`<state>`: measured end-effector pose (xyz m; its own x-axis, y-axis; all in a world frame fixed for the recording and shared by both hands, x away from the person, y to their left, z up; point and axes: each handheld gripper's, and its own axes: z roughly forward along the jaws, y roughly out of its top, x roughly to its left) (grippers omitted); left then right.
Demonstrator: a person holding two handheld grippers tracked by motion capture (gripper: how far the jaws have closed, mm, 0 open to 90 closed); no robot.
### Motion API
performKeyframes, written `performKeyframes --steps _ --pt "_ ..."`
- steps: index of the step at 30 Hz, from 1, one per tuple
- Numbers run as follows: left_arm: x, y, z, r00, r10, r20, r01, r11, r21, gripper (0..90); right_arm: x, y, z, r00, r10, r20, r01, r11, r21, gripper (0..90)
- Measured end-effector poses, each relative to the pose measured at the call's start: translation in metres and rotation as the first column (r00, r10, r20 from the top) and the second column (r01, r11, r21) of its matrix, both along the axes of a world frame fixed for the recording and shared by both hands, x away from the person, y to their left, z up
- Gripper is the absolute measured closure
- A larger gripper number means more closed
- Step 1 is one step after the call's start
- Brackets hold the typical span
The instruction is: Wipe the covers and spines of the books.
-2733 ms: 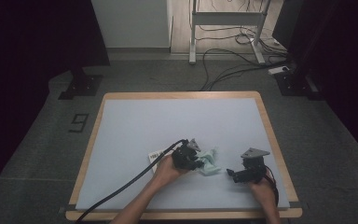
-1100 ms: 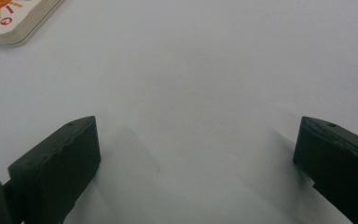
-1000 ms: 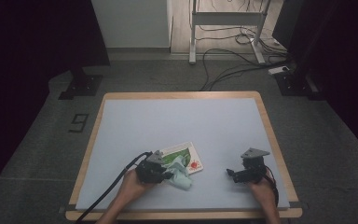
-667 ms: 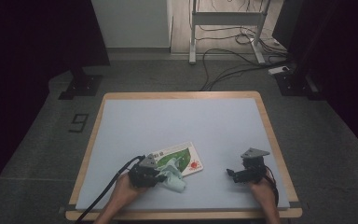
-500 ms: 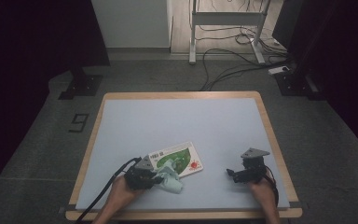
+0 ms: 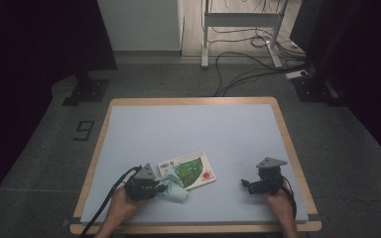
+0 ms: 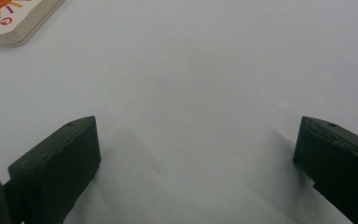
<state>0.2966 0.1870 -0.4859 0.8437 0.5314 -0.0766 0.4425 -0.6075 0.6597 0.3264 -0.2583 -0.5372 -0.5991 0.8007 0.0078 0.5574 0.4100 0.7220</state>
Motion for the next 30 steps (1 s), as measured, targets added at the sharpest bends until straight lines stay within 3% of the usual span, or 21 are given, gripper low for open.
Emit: performKeyframes --steps 6,14,20,30 --pt "0.009 0.019 0.008 0.9978 0.066 0.009 -0.066 0.9977 0.013 76.9 0.000 0.000 0.000 1.0000 0.000 0.000 0.000 1.0000 0.000 0.0" --pt "0.025 0.050 0.015 0.9848 0.173 0.016 -0.173 0.9849 0.008 76.7 0.000 0.000 0.000 1.0000 0.000 0.000 0.000 1.0000 0.000 0.0" --pt "0.034 0.073 0.018 0.9690 0.246 0.020 -0.246 0.9692 0.001 76.5 0.000 0.000 0.000 1.0000 0.000 0.000 0.000 1.0000 0.000 0.0" --pt "0.050 0.101 0.023 0.9362 0.347 0.054 -0.350 0.9359 0.042 75.6 0.000 0.000 0.000 1.0000 0.000 0.000 0.000 1.0000 0.000 0.0"
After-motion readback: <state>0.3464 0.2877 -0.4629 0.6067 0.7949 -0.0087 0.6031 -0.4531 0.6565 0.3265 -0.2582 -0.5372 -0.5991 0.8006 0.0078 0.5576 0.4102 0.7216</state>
